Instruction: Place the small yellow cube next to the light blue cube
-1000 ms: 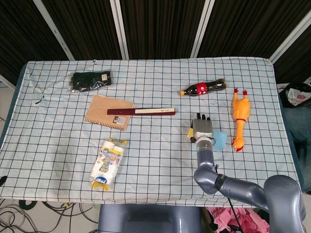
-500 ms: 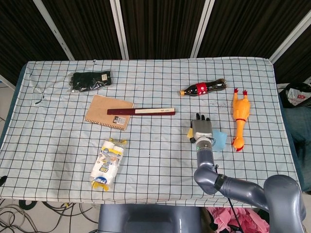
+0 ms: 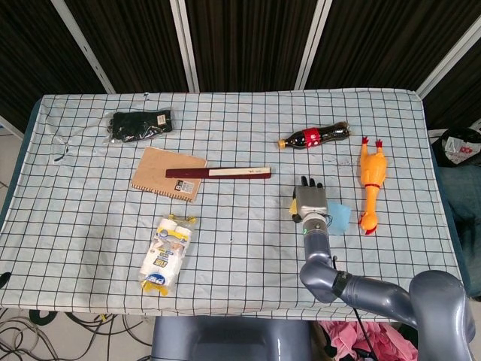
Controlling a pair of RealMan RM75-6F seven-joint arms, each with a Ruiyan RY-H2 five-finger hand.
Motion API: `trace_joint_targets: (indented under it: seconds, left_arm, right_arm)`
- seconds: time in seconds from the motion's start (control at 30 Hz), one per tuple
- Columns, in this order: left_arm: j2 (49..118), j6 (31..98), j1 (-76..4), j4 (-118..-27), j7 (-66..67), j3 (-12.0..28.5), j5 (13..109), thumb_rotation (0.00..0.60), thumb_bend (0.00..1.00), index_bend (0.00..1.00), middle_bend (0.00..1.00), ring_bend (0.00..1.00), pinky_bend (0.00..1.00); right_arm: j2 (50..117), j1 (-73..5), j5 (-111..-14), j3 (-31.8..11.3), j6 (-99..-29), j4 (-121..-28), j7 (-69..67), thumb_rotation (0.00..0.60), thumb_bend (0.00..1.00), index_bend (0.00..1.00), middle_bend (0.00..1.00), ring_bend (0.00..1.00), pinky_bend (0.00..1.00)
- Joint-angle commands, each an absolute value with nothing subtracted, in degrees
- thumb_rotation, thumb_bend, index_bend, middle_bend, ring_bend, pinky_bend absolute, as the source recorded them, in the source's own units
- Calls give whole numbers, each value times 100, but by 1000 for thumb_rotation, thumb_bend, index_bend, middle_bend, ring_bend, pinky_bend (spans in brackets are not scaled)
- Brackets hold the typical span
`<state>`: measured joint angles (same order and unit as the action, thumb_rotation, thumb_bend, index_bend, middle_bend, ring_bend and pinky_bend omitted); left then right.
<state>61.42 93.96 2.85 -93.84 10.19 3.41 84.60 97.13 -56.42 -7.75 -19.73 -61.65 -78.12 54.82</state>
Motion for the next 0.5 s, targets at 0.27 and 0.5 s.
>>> trace_joint_targets:
  seconds: [0.27, 0.5]
  left_arm:
    - [6138, 9394, 285, -9385, 1018, 339, 8462, 600, 38, 201, 64, 0, 0]
    - [6137, 9392, 285, -9388, 1027, 340, 8456, 600, 38, 201, 64, 0, 0]
  right_arm:
    - [9692, -5661, -750, -1952, -6219, -7869, 5497, 600, 239, 351, 0, 0, 90]
    - [9700, -5675, -791, -1971, -6198, -7893, 5433, 600, 238, 322, 0, 0, 90]
